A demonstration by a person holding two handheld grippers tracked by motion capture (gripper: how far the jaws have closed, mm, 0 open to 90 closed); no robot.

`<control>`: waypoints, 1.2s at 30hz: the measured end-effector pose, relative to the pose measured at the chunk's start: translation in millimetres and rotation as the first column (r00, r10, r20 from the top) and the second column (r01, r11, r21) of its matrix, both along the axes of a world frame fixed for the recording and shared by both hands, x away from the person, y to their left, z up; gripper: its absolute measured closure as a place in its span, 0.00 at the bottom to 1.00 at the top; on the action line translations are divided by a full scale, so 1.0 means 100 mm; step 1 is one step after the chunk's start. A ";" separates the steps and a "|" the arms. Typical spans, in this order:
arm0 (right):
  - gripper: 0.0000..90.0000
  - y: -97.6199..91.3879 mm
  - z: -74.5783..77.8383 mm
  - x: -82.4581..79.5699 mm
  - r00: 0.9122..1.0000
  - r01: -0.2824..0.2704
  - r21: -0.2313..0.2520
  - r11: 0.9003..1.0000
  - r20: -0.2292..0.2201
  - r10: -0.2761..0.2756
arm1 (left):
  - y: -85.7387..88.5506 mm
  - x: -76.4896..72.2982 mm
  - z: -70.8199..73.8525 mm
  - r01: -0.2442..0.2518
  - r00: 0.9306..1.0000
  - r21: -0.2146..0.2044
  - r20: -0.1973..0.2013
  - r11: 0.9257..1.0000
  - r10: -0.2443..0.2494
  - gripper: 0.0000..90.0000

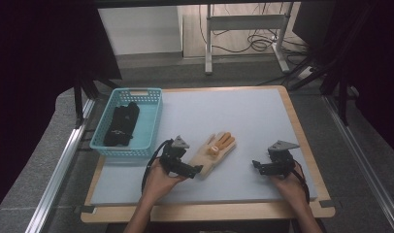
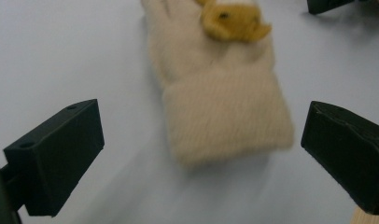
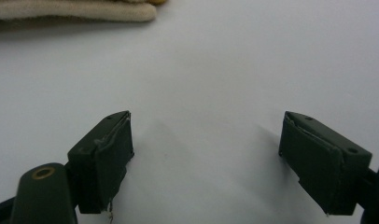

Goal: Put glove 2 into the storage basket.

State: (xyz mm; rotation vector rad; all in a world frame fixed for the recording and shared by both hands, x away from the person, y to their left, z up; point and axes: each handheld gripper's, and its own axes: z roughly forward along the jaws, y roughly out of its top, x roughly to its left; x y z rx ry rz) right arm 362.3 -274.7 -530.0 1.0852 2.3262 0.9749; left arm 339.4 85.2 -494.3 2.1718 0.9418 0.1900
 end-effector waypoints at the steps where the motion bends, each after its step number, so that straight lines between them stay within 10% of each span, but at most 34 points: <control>1: 0.19 0.00 0.00 0.00 1.000 0.000 0.000 1.000 0.000 0.000 | -0.06 0.04 0.00 0.004 1.000 0.006 -0.009 1.000 -0.004 0.00; 22: 0.19 0.00 0.00 0.00 1.000 0.000 0.000 1.000 0.000 0.000 | -0.70 0.53 -0.30 0.013 0.996 0.164 -0.092 0.986 0.002 0.04; 36: 0.19 0.00 0.00 0.00 1.000 0.000 0.000 1.000 0.000 0.000 | -0.68 0.44 -0.19 0.056 0.998 0.195 -0.043 0.979 -0.048 0.61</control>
